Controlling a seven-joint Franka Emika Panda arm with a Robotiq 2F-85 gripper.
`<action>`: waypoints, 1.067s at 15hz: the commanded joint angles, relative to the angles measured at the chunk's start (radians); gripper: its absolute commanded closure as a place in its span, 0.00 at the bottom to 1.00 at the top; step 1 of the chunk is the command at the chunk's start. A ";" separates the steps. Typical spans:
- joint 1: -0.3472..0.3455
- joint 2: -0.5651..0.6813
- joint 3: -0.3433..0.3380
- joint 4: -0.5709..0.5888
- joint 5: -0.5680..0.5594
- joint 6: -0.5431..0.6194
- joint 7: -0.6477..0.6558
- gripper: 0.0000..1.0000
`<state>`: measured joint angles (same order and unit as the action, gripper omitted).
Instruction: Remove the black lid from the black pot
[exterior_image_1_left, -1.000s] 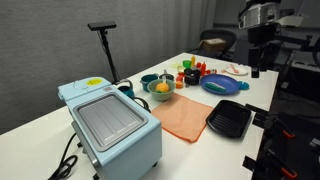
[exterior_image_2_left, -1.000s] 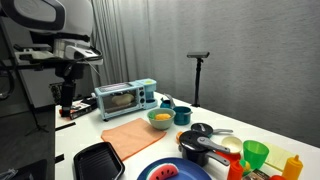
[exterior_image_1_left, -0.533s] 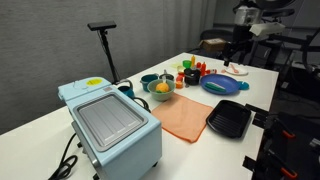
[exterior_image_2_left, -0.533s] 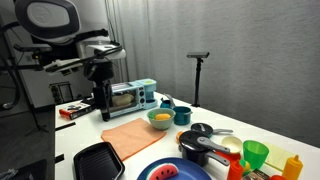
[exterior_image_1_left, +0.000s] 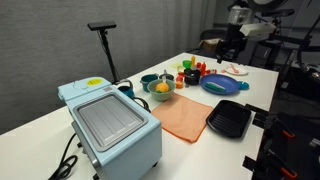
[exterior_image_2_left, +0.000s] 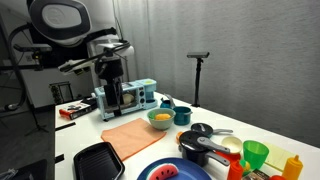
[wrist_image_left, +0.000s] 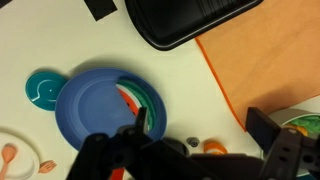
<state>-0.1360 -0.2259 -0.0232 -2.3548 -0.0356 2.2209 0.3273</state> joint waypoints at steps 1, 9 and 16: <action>0.001 0.013 -0.007 0.006 -0.005 0.016 0.030 0.00; -0.046 0.216 -0.097 0.190 0.070 0.142 0.195 0.00; -0.051 0.489 -0.176 0.504 0.145 0.165 0.291 0.00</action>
<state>-0.1844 0.1233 -0.1779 -2.0283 0.0853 2.4165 0.5699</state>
